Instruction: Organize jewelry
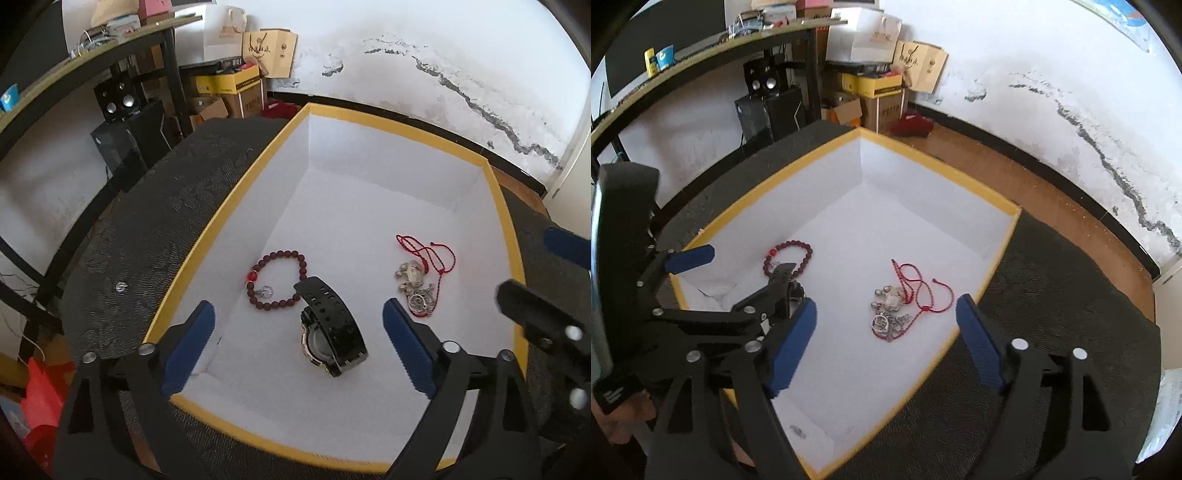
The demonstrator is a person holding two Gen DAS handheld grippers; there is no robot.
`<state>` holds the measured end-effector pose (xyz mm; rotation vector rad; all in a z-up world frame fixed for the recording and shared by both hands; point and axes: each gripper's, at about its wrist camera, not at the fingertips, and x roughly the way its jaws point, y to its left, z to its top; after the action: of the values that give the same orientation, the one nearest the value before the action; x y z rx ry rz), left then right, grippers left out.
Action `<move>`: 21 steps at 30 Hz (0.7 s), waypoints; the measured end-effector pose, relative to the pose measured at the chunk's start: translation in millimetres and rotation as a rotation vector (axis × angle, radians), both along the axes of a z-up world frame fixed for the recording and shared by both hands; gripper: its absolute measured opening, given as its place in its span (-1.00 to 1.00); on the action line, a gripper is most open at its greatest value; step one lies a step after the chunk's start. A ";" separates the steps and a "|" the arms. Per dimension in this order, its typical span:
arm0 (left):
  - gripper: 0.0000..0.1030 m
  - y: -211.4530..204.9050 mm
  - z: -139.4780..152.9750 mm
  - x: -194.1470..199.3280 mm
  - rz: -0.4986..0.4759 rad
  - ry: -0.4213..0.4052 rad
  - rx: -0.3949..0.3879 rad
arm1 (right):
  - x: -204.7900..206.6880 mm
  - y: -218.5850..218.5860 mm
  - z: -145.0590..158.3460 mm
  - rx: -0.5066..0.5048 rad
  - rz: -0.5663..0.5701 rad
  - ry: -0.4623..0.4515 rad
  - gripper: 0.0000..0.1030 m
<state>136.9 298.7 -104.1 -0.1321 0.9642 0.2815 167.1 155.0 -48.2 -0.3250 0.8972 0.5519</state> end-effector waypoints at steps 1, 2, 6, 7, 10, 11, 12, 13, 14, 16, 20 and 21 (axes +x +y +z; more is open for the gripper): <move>0.77 -2.9 2.9 -2.5 -0.002 -0.003 0.003 | -3.5 -5.4 4.9 0.004 -0.006 -0.002 0.61; 0.78 -7.9 7.8 -6.7 -0.010 -0.004 0.009 | -7.8 -11.5 10.0 0.009 -0.011 -0.004 0.63; 0.81 -22.0 23.4 -20.1 -0.025 -0.003 0.019 | -33.6 -49.2 31.3 0.034 -0.056 -0.020 0.72; 0.81 -27.4 28.3 -25.1 -0.028 -0.004 0.023 | -40.0 -59.3 35.0 0.032 -0.071 -0.028 0.72; 0.81 -47.8 41.5 -39.0 -0.048 -0.013 0.024 | -61.8 -100.8 46.0 0.042 -0.136 -0.046 0.72; 0.82 -55.8 44.3 -43.0 -0.059 -0.013 0.024 | -69.0 -115.6 48.7 0.042 -0.160 -0.051 0.72; 0.82 -63.6 46.9 -47.4 -0.072 -0.016 0.023 | -75.1 -126.5 49.5 0.039 -0.180 -0.054 0.73; 0.82 -76.6 50.9 -53.5 -0.092 -0.024 0.022 | -80.9 -140.6 51.3 0.037 -0.203 -0.057 0.73; 0.82 -87.4 53.9 -58.4 -0.107 -0.030 0.020 | -86.5 -155.3 52.6 0.032 -0.230 -0.061 0.73; 0.82 -109.1 57.8 -65.7 -0.137 -0.036 0.012 | -96.5 -181.0 52.7 0.025 -0.269 -0.065 0.73; 0.82 -152.9 59.9 -77.6 -0.208 -0.039 -0.006 | -114.9 -233.2 53.7 0.015 -0.360 -0.078 0.81; 0.82 -164.0 60.4 -80.2 -0.226 -0.038 -0.006 | -117.2 -242.9 52.9 0.014 -0.378 -0.079 0.81</move>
<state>56.7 134.7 -43.6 -0.0330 0.9325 0.0683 49.9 -87.9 4.7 -0.1565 0.8521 0.1950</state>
